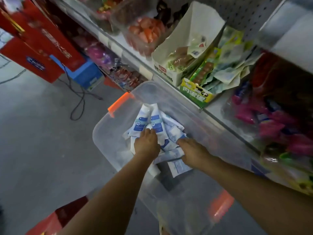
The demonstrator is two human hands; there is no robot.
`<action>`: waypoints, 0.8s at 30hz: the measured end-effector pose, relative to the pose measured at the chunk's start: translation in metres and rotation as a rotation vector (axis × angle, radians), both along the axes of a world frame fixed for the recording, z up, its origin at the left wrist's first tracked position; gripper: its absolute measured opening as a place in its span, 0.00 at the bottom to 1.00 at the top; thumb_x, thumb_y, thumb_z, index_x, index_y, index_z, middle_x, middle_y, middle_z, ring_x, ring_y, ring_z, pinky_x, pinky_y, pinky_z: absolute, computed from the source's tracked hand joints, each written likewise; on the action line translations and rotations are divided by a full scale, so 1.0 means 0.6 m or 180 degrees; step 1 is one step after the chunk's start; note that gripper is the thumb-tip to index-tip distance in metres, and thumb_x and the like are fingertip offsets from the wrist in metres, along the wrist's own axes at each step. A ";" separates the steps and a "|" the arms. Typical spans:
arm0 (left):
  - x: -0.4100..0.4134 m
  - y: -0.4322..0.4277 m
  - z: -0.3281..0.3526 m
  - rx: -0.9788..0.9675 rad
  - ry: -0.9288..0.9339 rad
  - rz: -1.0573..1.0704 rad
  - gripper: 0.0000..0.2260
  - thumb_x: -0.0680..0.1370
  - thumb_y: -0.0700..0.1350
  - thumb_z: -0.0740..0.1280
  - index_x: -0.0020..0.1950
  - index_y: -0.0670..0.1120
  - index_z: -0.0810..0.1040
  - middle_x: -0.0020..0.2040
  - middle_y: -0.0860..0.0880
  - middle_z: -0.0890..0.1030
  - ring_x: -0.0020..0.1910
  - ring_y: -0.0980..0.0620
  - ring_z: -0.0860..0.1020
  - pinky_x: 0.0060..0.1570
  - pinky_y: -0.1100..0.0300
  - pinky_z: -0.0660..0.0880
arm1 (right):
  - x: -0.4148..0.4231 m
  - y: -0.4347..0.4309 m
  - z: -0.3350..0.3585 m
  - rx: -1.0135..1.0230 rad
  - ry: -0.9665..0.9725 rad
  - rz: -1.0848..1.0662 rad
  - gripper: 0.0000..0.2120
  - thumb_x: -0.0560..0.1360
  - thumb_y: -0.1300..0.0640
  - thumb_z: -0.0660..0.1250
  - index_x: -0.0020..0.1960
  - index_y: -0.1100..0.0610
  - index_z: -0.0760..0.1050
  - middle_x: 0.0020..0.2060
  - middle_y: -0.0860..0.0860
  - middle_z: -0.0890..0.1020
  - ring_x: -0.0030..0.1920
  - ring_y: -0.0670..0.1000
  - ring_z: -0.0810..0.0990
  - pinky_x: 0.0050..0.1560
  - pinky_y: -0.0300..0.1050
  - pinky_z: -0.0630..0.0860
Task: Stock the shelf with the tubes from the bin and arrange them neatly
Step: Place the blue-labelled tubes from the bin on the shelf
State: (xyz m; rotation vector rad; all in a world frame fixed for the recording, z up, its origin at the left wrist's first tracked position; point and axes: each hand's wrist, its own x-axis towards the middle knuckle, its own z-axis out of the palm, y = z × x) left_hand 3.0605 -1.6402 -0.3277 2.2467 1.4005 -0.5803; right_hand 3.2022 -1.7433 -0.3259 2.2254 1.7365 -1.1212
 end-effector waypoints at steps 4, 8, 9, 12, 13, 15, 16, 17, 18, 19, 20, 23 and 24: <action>0.008 0.008 -0.050 0.0292 0.0379 -0.0588 0.25 0.76 0.52 0.69 0.71 0.50 0.67 0.69 0.48 0.72 0.70 0.44 0.68 0.67 0.47 0.66 | -0.034 0.014 -0.075 0.0130 -0.0494 0.0929 0.25 0.64 0.58 0.76 0.59 0.58 0.76 0.53 0.55 0.79 0.55 0.57 0.78 0.48 0.50 0.76; 0.014 0.015 -0.062 0.0663 0.0621 -0.1208 0.21 0.76 0.52 0.70 0.67 0.51 0.72 0.64 0.49 0.77 0.65 0.46 0.72 0.63 0.51 0.70 | -0.042 0.015 -0.125 0.0411 -0.0880 0.1279 0.19 0.39 0.56 0.79 0.29 0.56 0.79 0.25 0.51 0.78 0.27 0.52 0.79 0.29 0.41 0.75; 0.015 0.017 -0.057 0.0683 0.0628 -0.1304 0.20 0.75 0.52 0.70 0.66 0.51 0.73 0.63 0.49 0.77 0.65 0.47 0.73 0.62 0.52 0.71 | -0.044 0.013 -0.112 0.0376 -0.0871 0.1314 0.20 0.39 0.53 0.80 0.29 0.55 0.79 0.25 0.51 0.78 0.27 0.52 0.79 0.30 0.41 0.75; 0.010 0.021 -0.026 0.0512 0.0445 -0.1165 0.23 0.76 0.49 0.70 0.69 0.48 0.69 0.65 0.47 0.75 0.64 0.46 0.73 0.59 0.53 0.73 | -0.035 0.005 -0.045 -0.0064 -0.0551 0.1066 0.28 0.57 0.41 0.79 0.50 0.57 0.79 0.45 0.54 0.82 0.47 0.55 0.82 0.48 0.46 0.76; 0.005 0.024 -0.011 0.0420 0.0316 -0.1001 0.25 0.76 0.48 0.70 0.70 0.47 0.66 0.67 0.46 0.74 0.65 0.46 0.72 0.59 0.53 0.73 | -0.027 -0.004 -0.028 -0.0098 -0.0527 0.0711 0.27 0.66 0.43 0.74 0.58 0.57 0.74 0.54 0.54 0.80 0.54 0.56 0.80 0.53 0.46 0.74; -0.007 0.029 0.025 0.0193 0.0090 -0.0533 0.29 0.75 0.48 0.71 0.72 0.46 0.63 0.68 0.46 0.73 0.66 0.45 0.72 0.60 0.52 0.71 | -0.022 -0.024 0.010 -0.0361 -0.0322 0.0195 0.23 0.72 0.46 0.69 0.62 0.55 0.68 0.60 0.53 0.78 0.60 0.56 0.78 0.54 0.45 0.73; -0.012 0.032 0.046 0.0073 -0.0020 -0.0262 0.30 0.74 0.49 0.72 0.71 0.46 0.64 0.67 0.45 0.74 0.65 0.44 0.73 0.60 0.52 0.71 | -0.018 -0.035 0.030 -0.0421 -0.0250 -0.0010 0.20 0.72 0.47 0.68 0.60 0.54 0.68 0.59 0.53 0.78 0.59 0.56 0.78 0.53 0.44 0.73; -0.019 0.034 0.065 -0.0035 -0.0123 0.0011 0.29 0.73 0.50 0.72 0.69 0.46 0.65 0.65 0.44 0.75 0.64 0.43 0.74 0.59 0.52 0.71 | -0.013 -0.046 0.049 -0.0486 -0.0145 -0.0236 0.17 0.72 0.48 0.68 0.56 0.53 0.68 0.57 0.52 0.79 0.56 0.56 0.79 0.51 0.43 0.74; -0.026 0.034 0.083 -0.0156 -0.0245 0.0308 0.26 0.73 0.50 0.72 0.66 0.45 0.67 0.63 0.44 0.76 0.61 0.42 0.75 0.58 0.52 0.71 | -0.009 -0.055 0.071 -0.0631 0.0094 -0.0593 0.16 0.70 0.48 0.68 0.53 0.53 0.68 0.52 0.52 0.80 0.50 0.56 0.81 0.46 0.43 0.74; -0.033 0.033 0.100 -0.0293 -0.0441 0.0665 0.23 0.73 0.50 0.72 0.63 0.45 0.69 0.60 0.43 0.77 0.59 0.41 0.77 0.56 0.52 0.73 | -0.004 -0.064 0.089 -0.0726 0.0420 -0.1039 0.15 0.69 0.49 0.68 0.50 0.54 0.69 0.45 0.53 0.80 0.42 0.55 0.82 0.39 0.42 0.75; -0.038 0.032 0.114 -0.0463 -0.0695 0.1094 0.20 0.72 0.50 0.72 0.60 0.45 0.71 0.57 0.43 0.78 0.54 0.41 0.78 0.53 0.52 0.75 | 0.003 -0.072 0.106 -0.0731 0.0789 -0.1515 0.14 0.68 0.50 0.68 0.47 0.56 0.69 0.38 0.54 0.80 0.33 0.54 0.81 0.31 0.40 0.73; -0.043 0.013 0.165 -0.1188 -0.1522 0.2412 0.14 0.74 0.48 0.73 0.53 0.43 0.74 0.44 0.42 0.79 0.33 0.44 0.78 0.34 0.56 0.78 | 0.012 -0.098 0.168 -0.0513 0.1455 -0.2509 0.14 0.71 0.50 0.71 0.44 0.59 0.71 0.25 0.54 0.74 0.20 0.50 0.70 0.22 0.36 0.64; -0.042 0.003 0.181 -0.1421 -0.1779 0.2744 0.12 0.74 0.47 0.73 0.50 0.41 0.76 0.37 0.42 0.79 0.29 0.45 0.76 0.29 0.59 0.76 | 0.015 -0.104 0.189 -0.0367 0.1570 -0.2739 0.18 0.72 0.46 0.70 0.43 0.60 0.70 0.21 0.53 0.72 0.20 0.51 0.69 0.22 0.36 0.63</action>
